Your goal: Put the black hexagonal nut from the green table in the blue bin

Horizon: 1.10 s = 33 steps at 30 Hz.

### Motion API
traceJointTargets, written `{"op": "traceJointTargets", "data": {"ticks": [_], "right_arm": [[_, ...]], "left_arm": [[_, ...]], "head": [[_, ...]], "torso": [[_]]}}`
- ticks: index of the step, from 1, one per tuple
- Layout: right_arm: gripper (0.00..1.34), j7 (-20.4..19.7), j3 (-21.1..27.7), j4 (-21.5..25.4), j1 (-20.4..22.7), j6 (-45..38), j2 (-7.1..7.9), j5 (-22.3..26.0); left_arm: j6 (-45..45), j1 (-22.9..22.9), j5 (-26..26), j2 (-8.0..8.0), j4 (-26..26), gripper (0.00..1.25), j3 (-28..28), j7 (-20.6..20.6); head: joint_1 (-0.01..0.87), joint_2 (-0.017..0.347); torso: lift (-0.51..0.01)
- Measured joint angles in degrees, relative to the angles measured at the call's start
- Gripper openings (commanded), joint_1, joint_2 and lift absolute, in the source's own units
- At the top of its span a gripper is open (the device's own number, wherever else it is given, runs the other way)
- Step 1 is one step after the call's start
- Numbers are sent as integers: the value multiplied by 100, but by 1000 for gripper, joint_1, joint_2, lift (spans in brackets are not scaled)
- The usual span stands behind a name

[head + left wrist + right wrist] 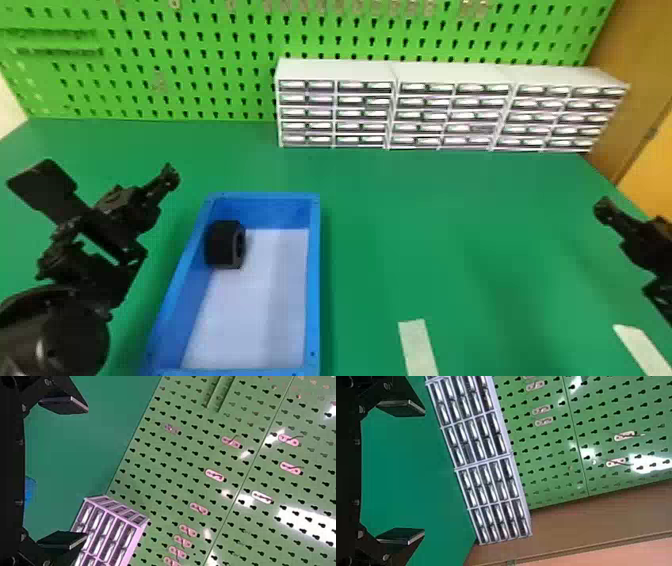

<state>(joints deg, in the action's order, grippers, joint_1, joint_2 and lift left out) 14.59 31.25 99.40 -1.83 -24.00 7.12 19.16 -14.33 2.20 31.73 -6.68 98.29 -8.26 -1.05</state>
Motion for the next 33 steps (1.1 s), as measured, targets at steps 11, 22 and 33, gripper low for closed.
{"op": "traceJointTargets", "data": {"ticks": [11,22,33], "right_arm": [[1112,0,-15,-2,-4,0,0,0],[1112,0,-32,-26,-27,0,-8,0],[1112,0,-31,-32,-34,0,-7,0]], "left_arm": [[-3,0,15,0,0,1091,-2,0],[-3,8,18,0,-1,1091,-5,0],[-9,10,25,0,-3,1091,-4,0]], "head": [[692,9],[692,9],[692,9]], "torso": [[-97],[-97],[-97]]}}
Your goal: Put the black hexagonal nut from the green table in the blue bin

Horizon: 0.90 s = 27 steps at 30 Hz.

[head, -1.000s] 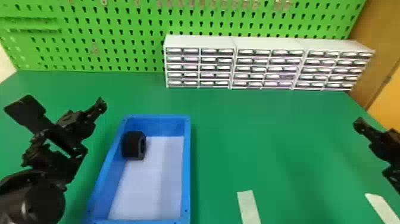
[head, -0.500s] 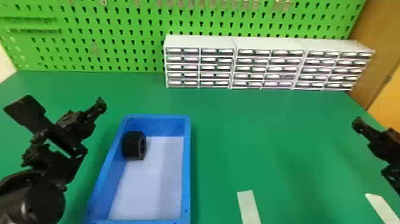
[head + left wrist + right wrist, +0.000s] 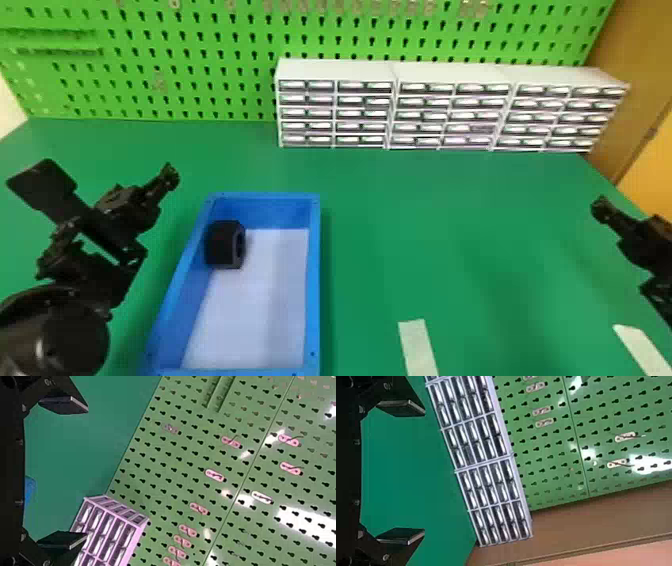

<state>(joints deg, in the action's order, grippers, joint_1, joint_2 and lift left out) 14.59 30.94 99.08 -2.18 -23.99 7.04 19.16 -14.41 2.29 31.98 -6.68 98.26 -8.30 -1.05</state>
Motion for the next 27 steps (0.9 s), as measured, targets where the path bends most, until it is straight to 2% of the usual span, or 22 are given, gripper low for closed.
{"op": "traceJointTargets", "data": {"ticks": [27], "right_arm": [[1112,0,-27,-12,-19,0,25,0]], "left_arm": [[0,17,0,0,1,1091,9,0]], "head": [[692,9]], "torso": [[-97]]}}
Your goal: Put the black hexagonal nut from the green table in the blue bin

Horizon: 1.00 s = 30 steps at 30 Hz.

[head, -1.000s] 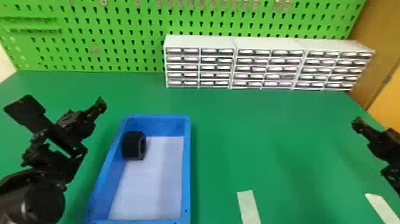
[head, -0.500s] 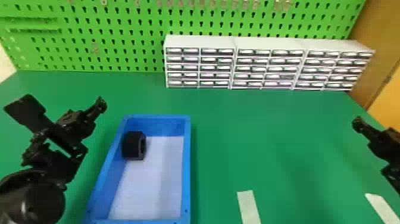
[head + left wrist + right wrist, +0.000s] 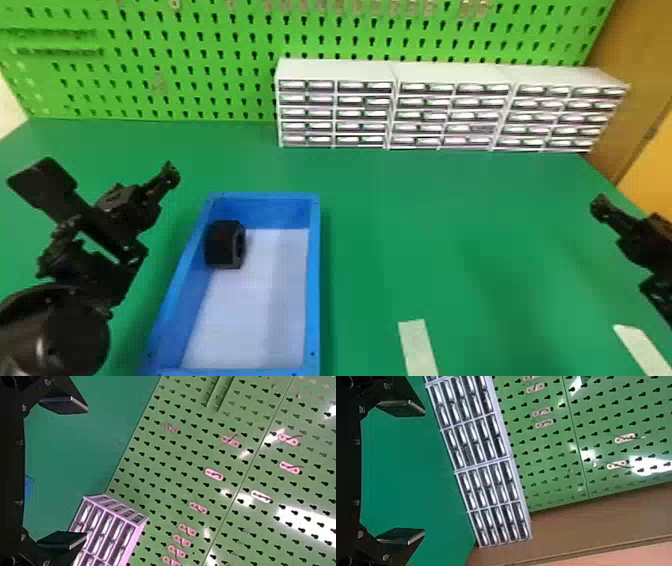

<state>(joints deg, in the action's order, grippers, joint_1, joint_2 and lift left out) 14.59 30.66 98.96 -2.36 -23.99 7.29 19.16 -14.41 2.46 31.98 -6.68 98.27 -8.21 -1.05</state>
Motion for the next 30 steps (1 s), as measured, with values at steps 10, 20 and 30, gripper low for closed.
{"op": "traceJointTargets", "data": {"ticks": [10,20,30], "right_arm": [[1112,0,-15,-8,-1,0,0,0],[1114,1,-17,-9,-1,0,8,0],[1112,0,-25,-17,-1,0,9,0]], "left_arm": [[0,0,0,0,0,1091,3,0],[-1,0,-4,0,0,1091,3,0],[-9,0,-3,0,-1,1091,5,0]], "head": [[692,9],[692,9],[692,9]], "torso": [[-97],[-97],[-97]]}}
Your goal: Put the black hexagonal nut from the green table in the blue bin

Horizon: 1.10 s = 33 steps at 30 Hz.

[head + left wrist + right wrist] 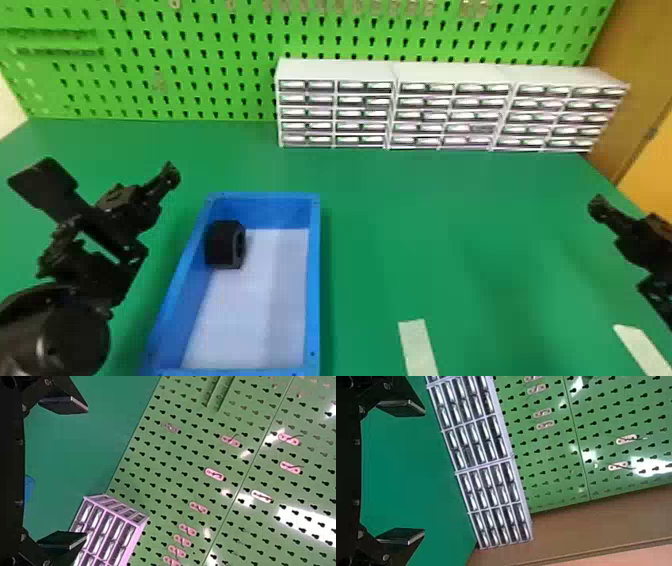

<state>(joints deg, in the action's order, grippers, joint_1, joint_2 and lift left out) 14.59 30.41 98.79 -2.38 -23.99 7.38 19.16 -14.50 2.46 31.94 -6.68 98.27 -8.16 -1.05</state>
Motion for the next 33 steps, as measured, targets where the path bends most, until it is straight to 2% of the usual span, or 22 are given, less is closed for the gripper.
{"op": "traceJointTargets", "data": {"ticks": [33], "right_arm": [[1112,0,-15,-1,-9,-9,9,0]], "left_arm": [[0,9,-2,0,0,1091,22,0]], "head": [[692,9]], "torso": [[-97]]}}
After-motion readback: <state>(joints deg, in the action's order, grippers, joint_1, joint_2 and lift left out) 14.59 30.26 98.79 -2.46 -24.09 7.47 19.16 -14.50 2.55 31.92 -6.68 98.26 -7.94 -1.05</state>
